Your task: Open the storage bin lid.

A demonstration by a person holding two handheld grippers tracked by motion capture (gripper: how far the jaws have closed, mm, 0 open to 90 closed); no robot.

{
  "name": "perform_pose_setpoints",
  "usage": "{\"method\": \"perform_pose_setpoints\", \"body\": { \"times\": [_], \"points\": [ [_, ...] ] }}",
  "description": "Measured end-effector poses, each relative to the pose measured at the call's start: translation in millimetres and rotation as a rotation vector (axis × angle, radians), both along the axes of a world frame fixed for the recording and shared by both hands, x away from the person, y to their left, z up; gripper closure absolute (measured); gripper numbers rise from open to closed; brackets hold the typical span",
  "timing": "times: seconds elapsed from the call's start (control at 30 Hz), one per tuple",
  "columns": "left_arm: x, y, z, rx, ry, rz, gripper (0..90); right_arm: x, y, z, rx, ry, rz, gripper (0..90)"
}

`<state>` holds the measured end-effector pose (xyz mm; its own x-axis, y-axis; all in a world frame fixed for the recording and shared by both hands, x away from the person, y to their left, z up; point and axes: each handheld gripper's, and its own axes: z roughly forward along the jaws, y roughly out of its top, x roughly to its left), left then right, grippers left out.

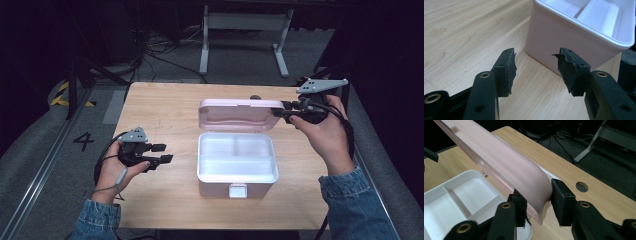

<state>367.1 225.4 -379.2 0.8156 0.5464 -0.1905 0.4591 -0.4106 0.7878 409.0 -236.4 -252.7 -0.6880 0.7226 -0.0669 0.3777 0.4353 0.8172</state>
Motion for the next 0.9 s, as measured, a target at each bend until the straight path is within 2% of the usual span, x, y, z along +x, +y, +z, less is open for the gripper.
{"method": "perform_pose_setpoints", "body": {
  "times": [0.07, 0.33, 0.7, 0.9],
  "points": [
    [-0.7, 0.7, -0.3, 0.003, 0.007, 0.004, 48.6, 6.6, 1.8, -0.3, -0.001, 0.014, 0.004, 72.3],
    [-1.2, 4.8, -1.2, -0.011, 0.006, 0.015, 48.7, 20.5, 4.8, -0.1, -0.020, 0.007, -0.017, 73.1],
    [-0.7, 7.7, -3.4, -0.015, 0.007, 0.021, 48.6, 45.3, 6.5, -4.6, -0.003, 0.033, -0.050, 71.4],
    [-0.1, 8.6, -5.0, -0.002, 0.014, 0.021, 48.6, 56.8, 5.4, -10.0, 0.020, 0.055, -0.069, 70.8]
  ]
}}
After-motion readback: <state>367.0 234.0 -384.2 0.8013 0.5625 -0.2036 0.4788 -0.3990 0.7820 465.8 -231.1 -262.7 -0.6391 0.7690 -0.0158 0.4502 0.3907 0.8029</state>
